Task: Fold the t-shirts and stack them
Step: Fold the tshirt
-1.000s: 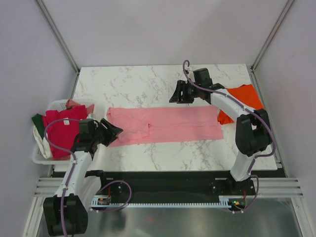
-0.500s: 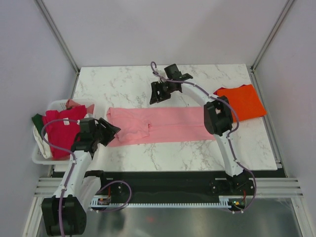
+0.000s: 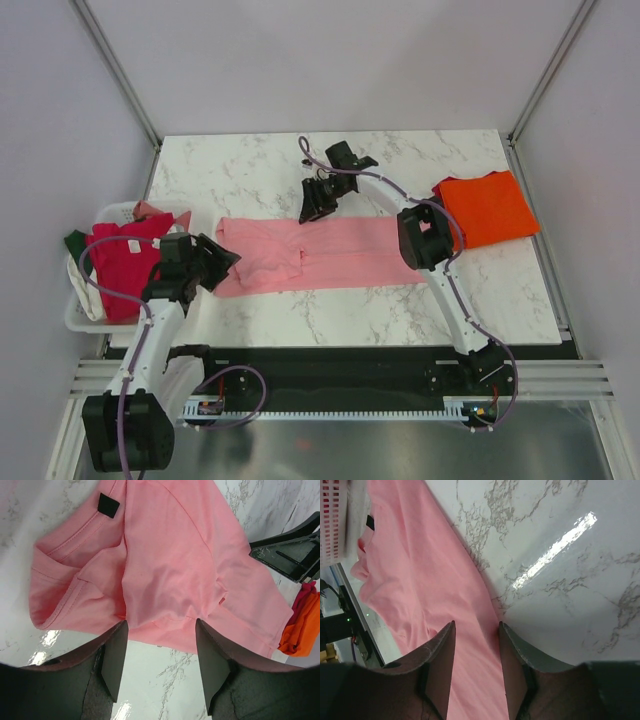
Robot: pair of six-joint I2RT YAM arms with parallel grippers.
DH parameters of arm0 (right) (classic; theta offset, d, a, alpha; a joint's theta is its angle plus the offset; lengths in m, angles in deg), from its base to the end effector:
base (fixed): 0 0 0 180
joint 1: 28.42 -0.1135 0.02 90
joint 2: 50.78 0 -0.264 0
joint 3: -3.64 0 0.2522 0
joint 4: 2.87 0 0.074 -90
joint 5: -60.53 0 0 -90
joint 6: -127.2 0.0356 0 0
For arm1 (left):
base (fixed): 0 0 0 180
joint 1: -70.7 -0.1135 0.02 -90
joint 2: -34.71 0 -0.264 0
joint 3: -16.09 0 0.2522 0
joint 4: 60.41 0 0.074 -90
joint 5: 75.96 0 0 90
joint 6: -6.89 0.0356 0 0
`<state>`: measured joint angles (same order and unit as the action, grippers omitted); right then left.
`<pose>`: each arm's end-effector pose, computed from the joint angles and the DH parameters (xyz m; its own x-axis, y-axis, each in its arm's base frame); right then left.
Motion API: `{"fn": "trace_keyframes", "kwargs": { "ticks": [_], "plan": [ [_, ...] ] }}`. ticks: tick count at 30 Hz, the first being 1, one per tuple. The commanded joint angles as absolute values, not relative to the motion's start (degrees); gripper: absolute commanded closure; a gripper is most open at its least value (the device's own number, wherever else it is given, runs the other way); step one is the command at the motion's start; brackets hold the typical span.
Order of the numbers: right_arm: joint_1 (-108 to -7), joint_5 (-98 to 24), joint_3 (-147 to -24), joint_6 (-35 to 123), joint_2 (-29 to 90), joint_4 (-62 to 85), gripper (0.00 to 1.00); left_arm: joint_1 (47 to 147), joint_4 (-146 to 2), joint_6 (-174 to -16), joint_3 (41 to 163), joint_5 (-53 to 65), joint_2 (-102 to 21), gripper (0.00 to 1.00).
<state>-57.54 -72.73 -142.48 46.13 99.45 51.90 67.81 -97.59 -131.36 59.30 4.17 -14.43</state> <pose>0.4707 0.2901 0.1410 -0.8419 -0.3396 -0.4195 -0.5397 0.5229 0.6598 0.1778 0.0029 0.2126 -0.5107 -0.7617 -0.3987 -0.4591 0.6337 -0.6227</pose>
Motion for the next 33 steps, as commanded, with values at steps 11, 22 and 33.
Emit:
{"fn": "trace_keyframes", "kwargs": {
  "ticks": [11, 22, 33],
  "plan": [
    [-57.0, -67.9, -150.9, 47.9, 104.9, 53.3, 1.0, 67.9, -97.5, -130.1, 63.0, 6.6, -15.1, 0.36],
    [-40.7, -45.0, -147.3, 91.9, 104.1, 14.3, 0.9, 67.9, -96.3, -130.7, 63.2, 5.5, -17.3, 0.36],
    [-38.9, -45.9, -126.6, 70.4, 83.5, 20.7, 0.29, 67.9, -96.3, -129.5, 63.1, 4.1, -16.4, 0.36]
  ]
}}
